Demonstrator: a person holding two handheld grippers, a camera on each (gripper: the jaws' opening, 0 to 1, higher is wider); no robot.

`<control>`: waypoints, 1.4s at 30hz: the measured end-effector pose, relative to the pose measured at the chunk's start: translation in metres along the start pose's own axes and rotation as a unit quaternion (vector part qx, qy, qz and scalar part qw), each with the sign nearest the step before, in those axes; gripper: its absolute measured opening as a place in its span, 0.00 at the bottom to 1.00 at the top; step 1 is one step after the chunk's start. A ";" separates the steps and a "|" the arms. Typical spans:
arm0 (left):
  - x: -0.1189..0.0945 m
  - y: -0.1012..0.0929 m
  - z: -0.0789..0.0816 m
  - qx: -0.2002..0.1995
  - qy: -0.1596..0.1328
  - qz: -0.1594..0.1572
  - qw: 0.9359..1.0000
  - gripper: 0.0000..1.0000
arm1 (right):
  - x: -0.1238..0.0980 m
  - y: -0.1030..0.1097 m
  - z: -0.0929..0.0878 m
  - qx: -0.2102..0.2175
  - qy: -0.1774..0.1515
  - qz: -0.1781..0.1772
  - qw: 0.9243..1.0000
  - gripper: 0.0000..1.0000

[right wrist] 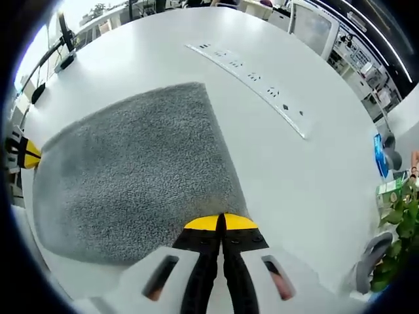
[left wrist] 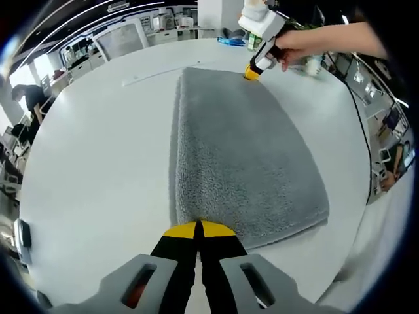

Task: Fold the towel on the table until its edges align and the towel forms a compact rectangular stack.

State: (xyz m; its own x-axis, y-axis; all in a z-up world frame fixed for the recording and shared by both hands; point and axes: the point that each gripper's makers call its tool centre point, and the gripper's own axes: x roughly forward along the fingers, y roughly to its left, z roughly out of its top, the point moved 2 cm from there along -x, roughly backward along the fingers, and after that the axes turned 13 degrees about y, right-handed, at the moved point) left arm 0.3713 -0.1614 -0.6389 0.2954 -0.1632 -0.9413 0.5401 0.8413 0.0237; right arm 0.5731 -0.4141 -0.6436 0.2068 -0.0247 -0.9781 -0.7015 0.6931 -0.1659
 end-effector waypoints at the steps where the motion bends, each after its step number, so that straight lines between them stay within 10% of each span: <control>1: 0.000 -0.002 0.000 0.002 0.001 -0.001 1.000 0.01 | 0.000 0.000 0.001 0.000 0.001 0.000 1.000 0.00; 42: -0.002 -0.034 -0.002 -0.017 -0.007 0.001 1.000 0.00 | 0.002 -0.008 0.008 -0.016 -0.037 0.006 0.999 0.00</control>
State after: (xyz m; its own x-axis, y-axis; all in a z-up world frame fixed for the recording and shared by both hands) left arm 0.3505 -0.1884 -0.6390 0.3078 -0.1688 -0.9363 0.5127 0.8584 0.0138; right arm 0.5846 -0.4146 -0.6428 0.2478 0.0377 -0.9681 -0.7249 0.6701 -0.1595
